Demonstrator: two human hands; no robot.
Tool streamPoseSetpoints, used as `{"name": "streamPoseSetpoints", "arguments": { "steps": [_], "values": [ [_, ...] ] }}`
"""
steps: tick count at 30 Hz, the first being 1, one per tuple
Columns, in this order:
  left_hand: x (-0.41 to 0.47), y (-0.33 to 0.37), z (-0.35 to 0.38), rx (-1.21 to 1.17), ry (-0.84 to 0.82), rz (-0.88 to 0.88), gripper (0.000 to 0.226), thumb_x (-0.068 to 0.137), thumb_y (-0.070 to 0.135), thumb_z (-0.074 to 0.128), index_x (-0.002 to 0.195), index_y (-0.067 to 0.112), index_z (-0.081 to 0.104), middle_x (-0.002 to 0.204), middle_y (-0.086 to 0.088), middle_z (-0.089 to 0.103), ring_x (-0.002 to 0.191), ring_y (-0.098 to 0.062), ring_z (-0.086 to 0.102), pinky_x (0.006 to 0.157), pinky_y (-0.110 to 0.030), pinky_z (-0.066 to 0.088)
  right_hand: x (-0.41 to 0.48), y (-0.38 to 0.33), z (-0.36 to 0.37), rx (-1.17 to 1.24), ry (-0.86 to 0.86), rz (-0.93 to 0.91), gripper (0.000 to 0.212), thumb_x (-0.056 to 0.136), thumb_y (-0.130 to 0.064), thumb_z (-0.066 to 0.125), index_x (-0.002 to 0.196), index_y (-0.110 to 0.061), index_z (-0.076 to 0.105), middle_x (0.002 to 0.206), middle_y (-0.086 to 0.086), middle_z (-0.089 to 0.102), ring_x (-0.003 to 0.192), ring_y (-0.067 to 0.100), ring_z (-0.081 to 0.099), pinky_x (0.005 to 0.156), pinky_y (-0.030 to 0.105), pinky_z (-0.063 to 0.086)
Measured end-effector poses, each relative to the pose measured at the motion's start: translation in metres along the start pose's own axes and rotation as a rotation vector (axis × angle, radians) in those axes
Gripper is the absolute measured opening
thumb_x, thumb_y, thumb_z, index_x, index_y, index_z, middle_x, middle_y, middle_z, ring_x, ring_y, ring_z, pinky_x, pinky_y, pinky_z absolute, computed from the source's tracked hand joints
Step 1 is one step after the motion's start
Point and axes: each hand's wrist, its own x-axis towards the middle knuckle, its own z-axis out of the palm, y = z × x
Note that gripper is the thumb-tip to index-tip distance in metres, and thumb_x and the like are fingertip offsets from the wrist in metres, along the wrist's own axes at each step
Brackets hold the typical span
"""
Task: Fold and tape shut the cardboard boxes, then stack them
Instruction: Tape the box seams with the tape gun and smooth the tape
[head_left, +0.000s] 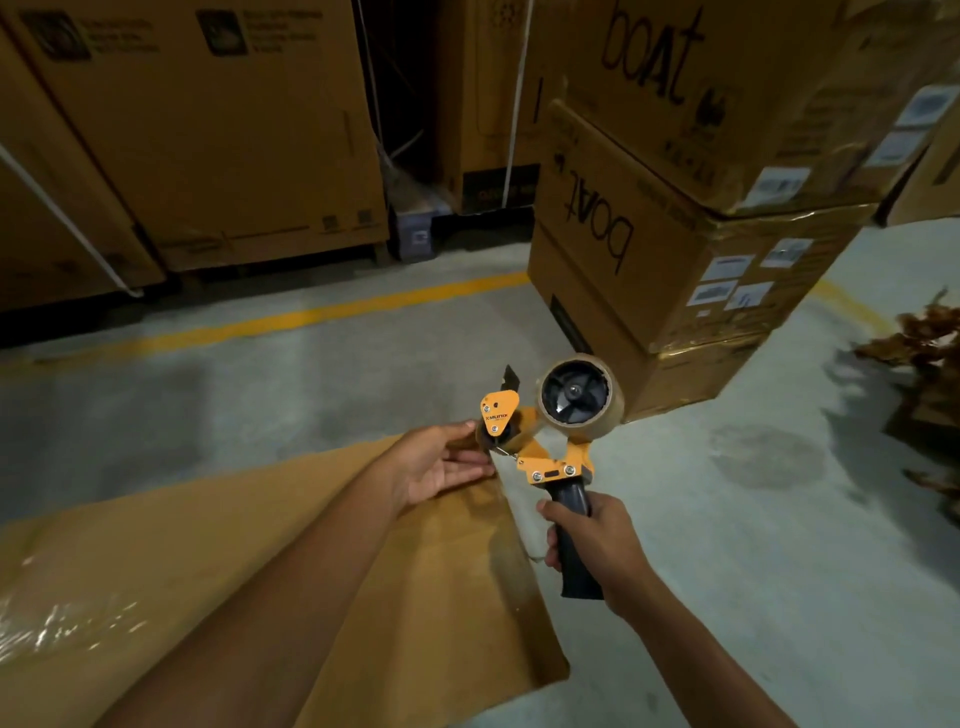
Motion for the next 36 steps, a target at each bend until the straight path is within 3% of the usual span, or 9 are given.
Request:
{"name": "streamPoseSetpoints", "arguments": {
  "steps": [5, 9, 14, 19, 21, 24, 27, 32, 36],
  "values": [
    [0.005, 0.006, -0.009, -0.04, -0.017, 0.052, 0.029, 0.096, -0.014, 0.045, 0.115, -0.002, 0.062, 0.104, -0.025, 0.072, 0.084, -0.034, 0.074, 0.07, -0.032, 0.063, 0.003, -0.003, 0.006, -0.055, -0.006, -0.012, 0.015, 0.091, -0.012, 0.071, 0.089, 0.001, 0.062, 0.062, 0.015, 0.064, 0.051, 0.026, 0.061, 0.053, 0.033, 0.053],
    [0.004, 0.01, -0.012, -0.004, 0.013, 0.0, 0.034, 0.095, -0.008, 0.033, 0.112, -0.003, 0.061, 0.105, -0.029, 0.071, 0.089, -0.039, 0.073, 0.072, -0.034, 0.063, 0.007, -0.001, 0.009, -0.094, 0.001, -0.015, 0.017, 0.091, -0.013, 0.071, 0.088, 0.002, 0.062, 0.062, 0.013, 0.065, 0.051, 0.027, 0.061, 0.055, 0.035, 0.054],
    [0.011, 0.025, -0.014, 0.067, 0.029, -0.055, 0.024, 0.101, 0.01, 0.049, 0.107, -0.008, 0.063, 0.087, -0.025, 0.072, 0.074, -0.033, 0.074, 0.057, -0.026, 0.06, 0.01, -0.005, 0.011, -0.108, 0.037, -0.026, 0.015, 0.091, -0.014, 0.071, 0.089, -0.001, 0.063, 0.064, 0.011, 0.066, 0.052, 0.025, 0.063, 0.055, 0.035, 0.054],
    [0.028, 0.038, -0.006, 0.243, 0.108, -0.005, 0.011, 0.091, -0.016, 0.054, 0.096, -0.012, 0.063, 0.086, -0.025, 0.069, 0.059, -0.027, 0.072, 0.05, -0.025, 0.058, 0.015, -0.009, 0.013, -0.166, 0.092, -0.05, 0.013, 0.09, -0.013, 0.071, 0.085, -0.002, 0.064, 0.065, 0.015, 0.066, 0.05, 0.022, 0.063, 0.053, 0.032, 0.054],
    [0.036, 0.043, -0.003, 0.351, 0.12, 0.074, 0.016, 0.088, -0.021, 0.052, 0.085, -0.01, 0.064, 0.081, -0.024, 0.068, 0.058, -0.025, 0.071, 0.053, -0.027, 0.059, 0.017, -0.01, 0.014, -0.207, 0.12, -0.076, 0.014, 0.09, -0.013, 0.071, 0.083, -0.003, 0.064, 0.065, 0.016, 0.067, 0.048, 0.022, 0.063, 0.052, 0.032, 0.055],
    [0.053, 0.047, -0.002, 0.786, 0.144, 0.237, 0.023, 0.086, -0.017, 0.056, 0.077, -0.002, 0.07, 0.07, -0.016, 0.069, 0.055, -0.015, 0.065, 0.057, -0.027, 0.057, 0.02, -0.007, 0.02, -0.255, 0.146, -0.106, 0.014, 0.089, -0.016, 0.071, 0.081, -0.007, 0.064, 0.063, 0.011, 0.067, 0.05, 0.022, 0.065, 0.055, 0.035, 0.057],
    [0.065, 0.05, 0.003, 1.062, 0.116, 0.36, 0.015, 0.085, -0.009, 0.065, 0.089, -0.002, 0.077, 0.086, -0.018, 0.074, 0.076, -0.021, 0.068, 0.078, -0.036, 0.057, 0.022, -0.002, 0.024, -0.272, 0.181, -0.112, 0.014, 0.09, -0.017, 0.07, 0.079, -0.011, 0.064, 0.06, 0.006, 0.066, 0.049, 0.018, 0.066, 0.054, 0.031, 0.056],
    [0.081, 0.048, 0.001, 1.26, 0.179, 0.432, 0.023, 0.082, -0.009, 0.063, 0.076, 0.01, 0.076, 0.073, -0.004, 0.069, 0.078, -0.02, 0.066, 0.065, -0.026, 0.049, 0.021, 0.003, 0.024, -0.259, 0.179, -0.092, 0.014, 0.09, -0.016, 0.069, 0.078, -0.012, 0.064, 0.058, 0.004, 0.065, 0.048, 0.017, 0.065, 0.052, 0.03, 0.054],
    [0.086, 0.052, -0.013, 1.202, 0.116, 0.365, 0.016, 0.087, -0.003, 0.067, 0.096, 0.004, 0.078, 0.087, -0.007, 0.073, 0.082, -0.014, 0.065, 0.08, -0.029, 0.051, 0.016, 0.013, 0.025, -0.264, 0.159, -0.074, 0.013, 0.089, -0.017, 0.069, 0.079, -0.012, 0.065, 0.06, 0.007, 0.067, 0.049, 0.02, 0.066, 0.057, 0.04, 0.06]
  ]
}}
